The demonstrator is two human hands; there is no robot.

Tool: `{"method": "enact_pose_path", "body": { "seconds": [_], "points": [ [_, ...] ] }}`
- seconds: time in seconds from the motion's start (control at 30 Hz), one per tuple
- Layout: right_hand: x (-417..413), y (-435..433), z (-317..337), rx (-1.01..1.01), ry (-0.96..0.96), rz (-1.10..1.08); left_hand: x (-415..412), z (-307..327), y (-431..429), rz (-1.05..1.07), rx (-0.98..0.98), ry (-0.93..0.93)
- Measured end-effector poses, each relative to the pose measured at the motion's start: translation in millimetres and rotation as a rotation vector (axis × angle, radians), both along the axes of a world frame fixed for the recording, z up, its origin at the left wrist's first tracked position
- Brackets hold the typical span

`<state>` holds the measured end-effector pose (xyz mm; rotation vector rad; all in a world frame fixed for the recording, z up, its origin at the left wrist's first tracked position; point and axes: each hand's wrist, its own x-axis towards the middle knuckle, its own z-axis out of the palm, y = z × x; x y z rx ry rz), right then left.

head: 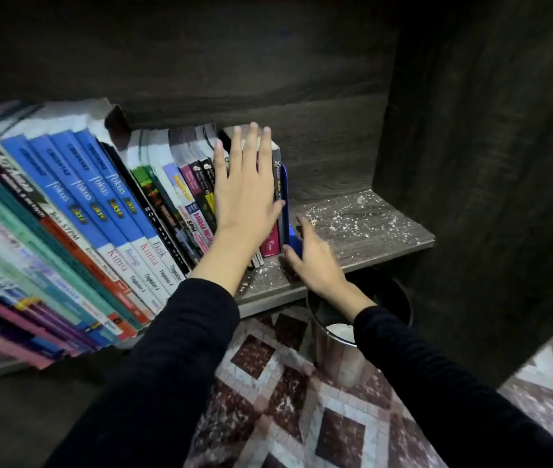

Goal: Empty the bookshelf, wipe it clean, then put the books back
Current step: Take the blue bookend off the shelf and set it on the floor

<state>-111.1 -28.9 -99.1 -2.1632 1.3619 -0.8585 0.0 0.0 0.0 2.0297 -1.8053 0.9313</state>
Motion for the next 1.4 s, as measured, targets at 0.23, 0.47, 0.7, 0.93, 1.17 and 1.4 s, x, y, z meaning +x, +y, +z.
{"method": "enact_pose_path", "body": {
  "seconds": [0.23,0.47,0.7,0.93,1.17,1.4],
  "points": [
    [13.8,-15.2,-5.9,-0.027,0.079,0.007,10.2,-17.0,-15.9,0.031,-0.161,-0.153],
    [20.1,-21.3,-6.6,0.0,0.07,-0.002,17.6,-22.8,-19.9,-0.027,-0.265,-0.141],
    [19.9,-21.9,-2.7,0.001,-0.002,0.015,20.5,-19.5,-19.5,-0.042,-0.277,-0.093],
    [3.4,-29.1,-0.3,-0.025,-0.059,-0.016,22.4,-18.8,-23.0,-0.029,-0.275,-0.042],
    [-11.9,-35.7,-5.3,-0.044,-0.082,-0.086,21.9,-20.0,-24.5,-0.046,-0.275,0.013],
    [-33.3,-34.7,-2.9,-0.069,-0.093,-0.114,20.6,-18.7,-24.3,-0.05,-0.259,0.05]
  ]
}}
